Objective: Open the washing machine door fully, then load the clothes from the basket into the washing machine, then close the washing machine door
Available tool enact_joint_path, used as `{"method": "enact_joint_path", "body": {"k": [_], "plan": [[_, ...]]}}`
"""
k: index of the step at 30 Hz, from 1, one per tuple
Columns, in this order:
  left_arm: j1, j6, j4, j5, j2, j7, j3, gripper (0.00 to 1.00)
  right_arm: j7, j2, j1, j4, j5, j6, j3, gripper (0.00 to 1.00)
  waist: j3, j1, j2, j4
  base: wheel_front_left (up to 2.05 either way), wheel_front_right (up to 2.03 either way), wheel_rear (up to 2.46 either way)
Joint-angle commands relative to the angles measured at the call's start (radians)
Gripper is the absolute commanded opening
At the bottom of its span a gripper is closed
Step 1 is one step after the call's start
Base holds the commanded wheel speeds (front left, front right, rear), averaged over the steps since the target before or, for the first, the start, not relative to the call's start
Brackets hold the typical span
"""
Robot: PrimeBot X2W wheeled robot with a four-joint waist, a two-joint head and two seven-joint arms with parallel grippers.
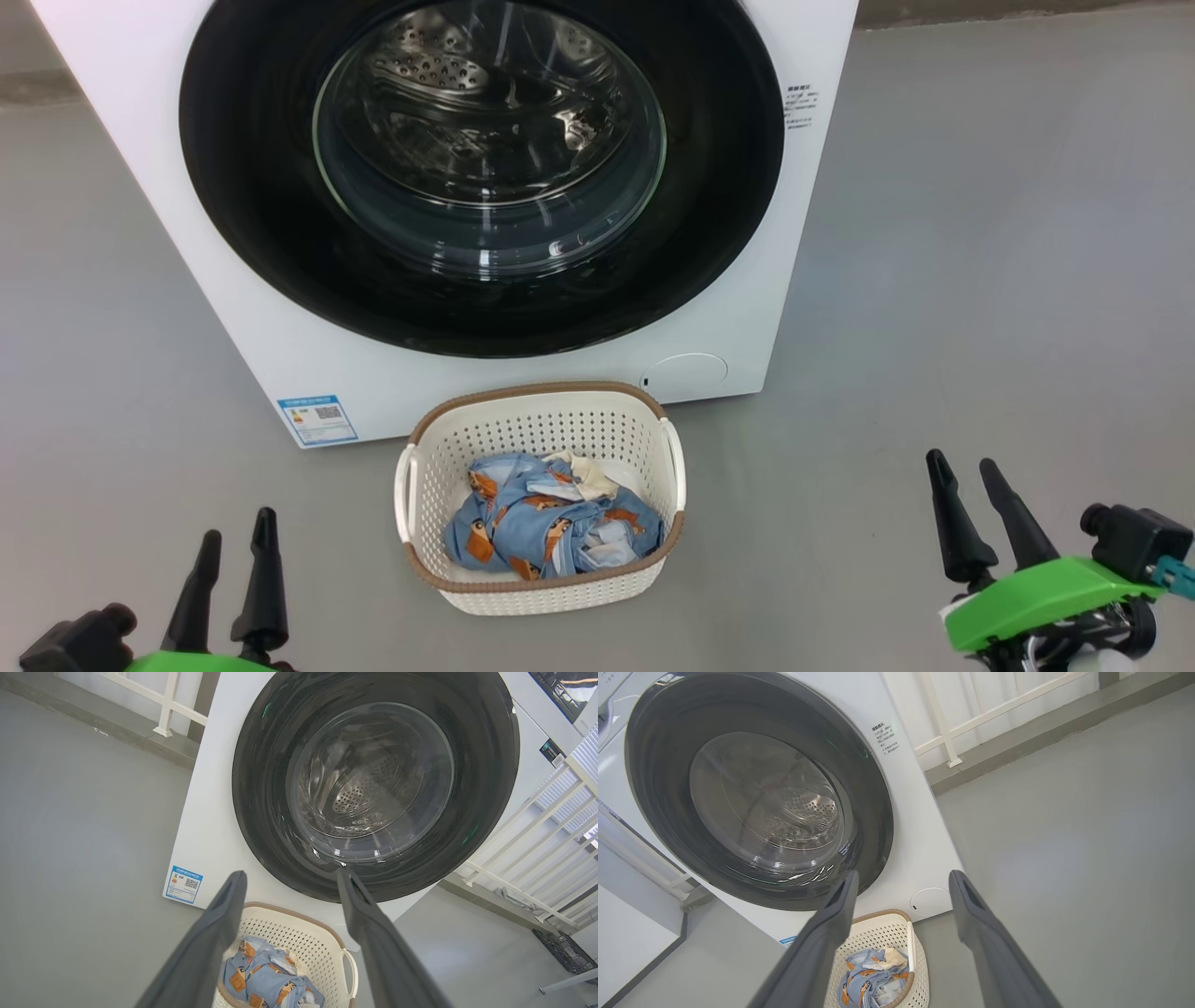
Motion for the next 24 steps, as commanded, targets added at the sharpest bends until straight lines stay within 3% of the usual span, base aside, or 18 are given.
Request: {"method": "enact_joint_path", "body": {"k": [1, 24], "plan": [[-0.042, -0.003, -0.032, 0.035, 0.027, -0.015, 0.022, 1.0, -0.016, -0.013, -0.057, -0.026, -0.037, -0.001, 0.027, 1.0, -0.001, -0.0001, -0.0001, 0.0, 0.0, 0.0, 0.0], [-0.035, -0.004, -0.057, 0.313, 0.059, -0.086, 0.01, 1.0, -0.086, -0.025, -0.083, -0.024, -0.323, -0.001, 0.038, 1.0, -0.003, -0.0001, -0.0001, 0.001, 0.0, 0.0, 0.0]]}}
